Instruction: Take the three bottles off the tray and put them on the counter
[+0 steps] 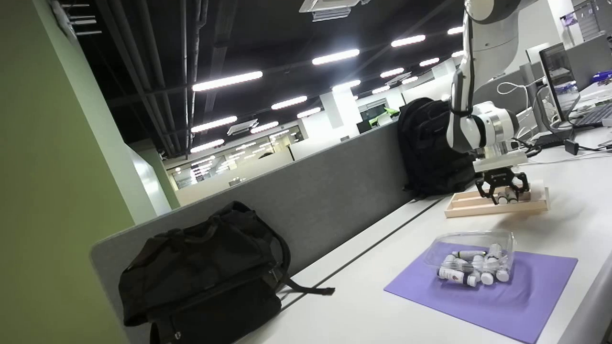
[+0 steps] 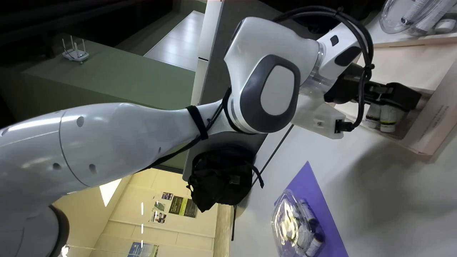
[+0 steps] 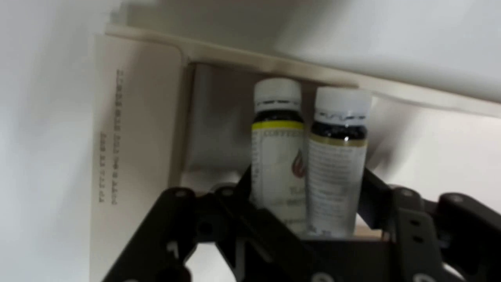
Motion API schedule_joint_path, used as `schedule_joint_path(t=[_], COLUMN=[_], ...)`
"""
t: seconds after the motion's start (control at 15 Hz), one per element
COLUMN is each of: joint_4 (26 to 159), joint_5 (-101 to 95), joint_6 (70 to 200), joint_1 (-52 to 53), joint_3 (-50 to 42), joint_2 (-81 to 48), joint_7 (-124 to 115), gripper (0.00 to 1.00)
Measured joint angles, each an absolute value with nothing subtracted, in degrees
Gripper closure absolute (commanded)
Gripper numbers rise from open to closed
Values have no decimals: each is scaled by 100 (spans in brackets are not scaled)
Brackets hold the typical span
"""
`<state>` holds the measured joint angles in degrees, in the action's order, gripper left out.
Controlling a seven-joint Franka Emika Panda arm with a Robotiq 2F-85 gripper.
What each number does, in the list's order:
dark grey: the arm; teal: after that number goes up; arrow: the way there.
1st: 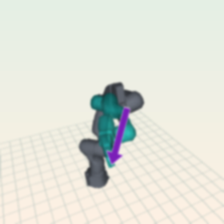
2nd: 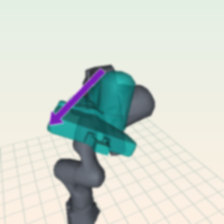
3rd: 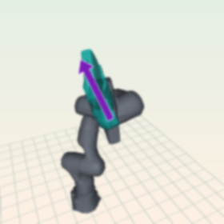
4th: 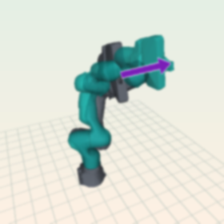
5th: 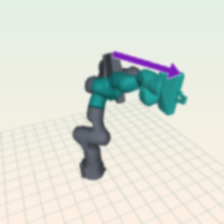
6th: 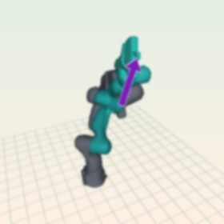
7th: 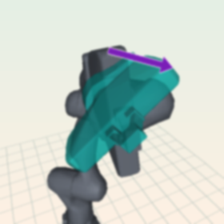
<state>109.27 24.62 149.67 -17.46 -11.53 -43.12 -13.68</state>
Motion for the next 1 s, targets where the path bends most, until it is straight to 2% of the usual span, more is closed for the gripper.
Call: schedule_joint_path(t=[0.2, 1.0], joint_4=[10857, 10692], joint_5=[2462, 2469], joint_6=[14959, 13883], joint_1=[-1747, -1639], joint_3=[-1157, -1039], joint_2=[-4311, -3181], joint_7=[-1375, -1500], gripper=[93, 92])
